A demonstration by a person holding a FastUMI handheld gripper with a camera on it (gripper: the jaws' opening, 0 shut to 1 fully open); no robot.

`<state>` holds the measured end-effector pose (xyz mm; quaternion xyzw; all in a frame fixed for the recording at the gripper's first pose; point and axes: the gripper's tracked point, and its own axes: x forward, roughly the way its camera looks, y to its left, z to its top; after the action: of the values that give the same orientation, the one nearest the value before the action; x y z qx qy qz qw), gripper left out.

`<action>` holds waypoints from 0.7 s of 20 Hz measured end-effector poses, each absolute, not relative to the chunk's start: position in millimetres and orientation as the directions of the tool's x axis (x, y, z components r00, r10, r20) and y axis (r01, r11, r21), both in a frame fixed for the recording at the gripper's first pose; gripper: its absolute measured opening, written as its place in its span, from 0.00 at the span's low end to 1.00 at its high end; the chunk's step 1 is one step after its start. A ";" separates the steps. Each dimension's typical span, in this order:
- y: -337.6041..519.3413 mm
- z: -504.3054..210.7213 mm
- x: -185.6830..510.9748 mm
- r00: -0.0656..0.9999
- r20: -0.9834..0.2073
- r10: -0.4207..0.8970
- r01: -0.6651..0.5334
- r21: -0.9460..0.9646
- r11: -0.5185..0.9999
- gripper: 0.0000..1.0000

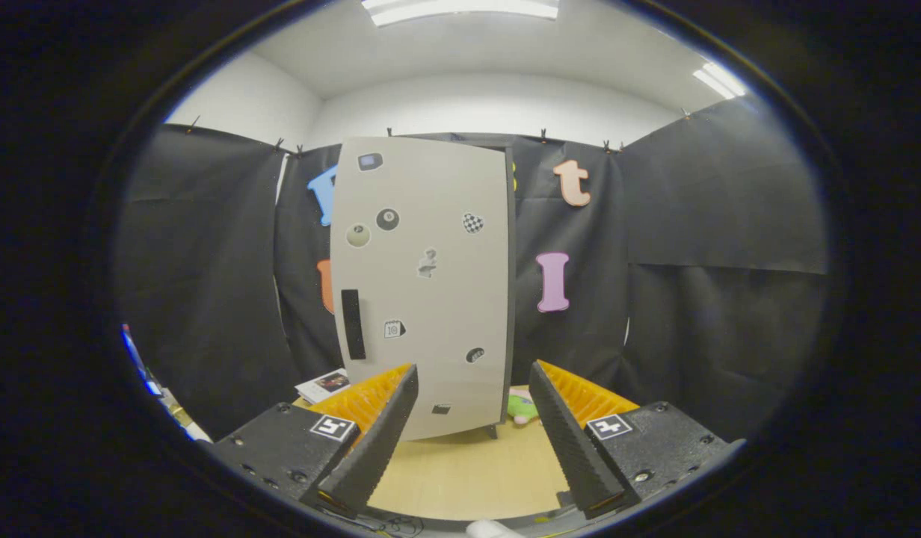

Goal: Open the shoe cabinet door, grab the shoes and put them into the shoe cabinet, then close the shoe cabinet door.

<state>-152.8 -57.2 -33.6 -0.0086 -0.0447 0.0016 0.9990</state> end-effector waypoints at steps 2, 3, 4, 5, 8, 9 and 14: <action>-61.6 -33.9 -155.9 0.996 0.086 -0.004 0.005 -0.010 1.000 0.98; -63.4 -34.1 -157.6 0.996 0.085 -0.006 0.007 -0.007 1.000 0.98; -65.4 -33.7 -158.4 0.996 0.085 -0.008 0.008 -0.005 1.000 0.98; -66.7 -33.7 -160.1 0.996 0.084 -0.010 0.011 -0.006 1.000 0.98; -67.1 -33.7 -159.9 0.997 0.083 -0.010 0.010 -0.004 1.000 0.98; -66.6 -33.5 -159.9 0.997 0.082 -0.008 0.008 -0.002 1.000 0.98; -64.0 -32.7 -157.3 0.997 0.078 0.000 -0.001 0.003 1.000 0.98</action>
<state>-157.3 -64.0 -32.7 0.0013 -0.0390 0.0002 0.9992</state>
